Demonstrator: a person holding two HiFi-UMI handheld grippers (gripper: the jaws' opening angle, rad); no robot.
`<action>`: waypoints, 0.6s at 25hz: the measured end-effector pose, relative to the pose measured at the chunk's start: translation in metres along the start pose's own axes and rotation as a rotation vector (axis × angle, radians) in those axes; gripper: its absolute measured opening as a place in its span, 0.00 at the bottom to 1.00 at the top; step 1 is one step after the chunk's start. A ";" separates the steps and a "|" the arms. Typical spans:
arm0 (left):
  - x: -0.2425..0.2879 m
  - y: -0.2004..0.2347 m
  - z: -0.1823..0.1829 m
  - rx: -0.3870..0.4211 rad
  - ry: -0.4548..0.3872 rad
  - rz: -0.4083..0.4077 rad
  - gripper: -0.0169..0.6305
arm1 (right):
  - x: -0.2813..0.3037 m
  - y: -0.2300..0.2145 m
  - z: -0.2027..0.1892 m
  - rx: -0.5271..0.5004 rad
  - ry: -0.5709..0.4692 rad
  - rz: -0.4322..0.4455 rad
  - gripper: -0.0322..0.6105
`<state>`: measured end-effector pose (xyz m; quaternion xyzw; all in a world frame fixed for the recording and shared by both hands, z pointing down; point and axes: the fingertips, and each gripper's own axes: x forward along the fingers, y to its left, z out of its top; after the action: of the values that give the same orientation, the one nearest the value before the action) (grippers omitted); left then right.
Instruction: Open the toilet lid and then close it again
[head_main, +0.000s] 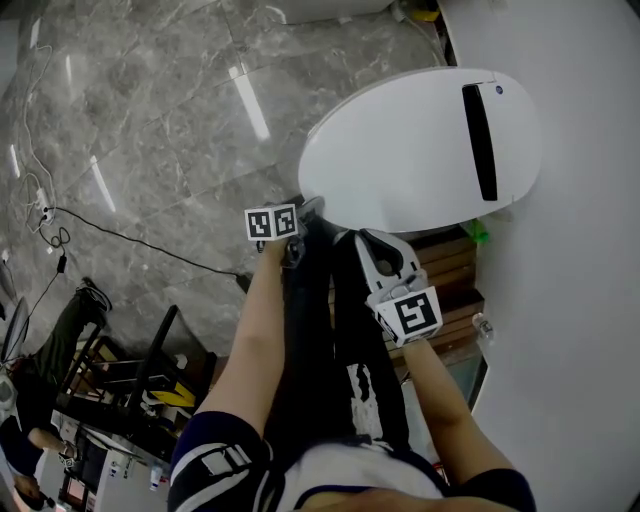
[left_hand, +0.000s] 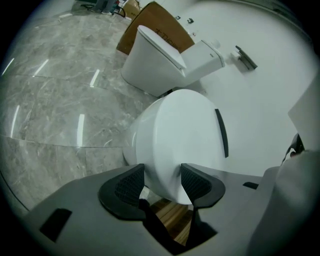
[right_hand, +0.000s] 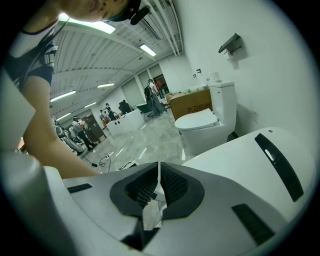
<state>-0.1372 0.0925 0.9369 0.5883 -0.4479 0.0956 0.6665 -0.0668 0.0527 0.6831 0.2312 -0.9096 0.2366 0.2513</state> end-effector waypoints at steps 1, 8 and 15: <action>0.000 0.000 0.000 -0.004 0.008 -0.013 0.38 | 0.000 -0.001 0.000 -0.002 0.000 -0.001 0.07; -0.006 0.004 0.004 -0.132 -0.014 -0.066 0.27 | 0.016 0.000 -0.041 -0.064 0.117 0.043 0.07; -0.014 0.000 0.005 -0.151 -0.042 -0.119 0.23 | 0.035 0.010 -0.119 -0.197 0.401 0.107 0.33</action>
<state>-0.1477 0.0938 0.9261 0.5639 -0.4321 0.0095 0.7037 -0.0572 0.1152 0.7902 0.1054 -0.8711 0.2008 0.4356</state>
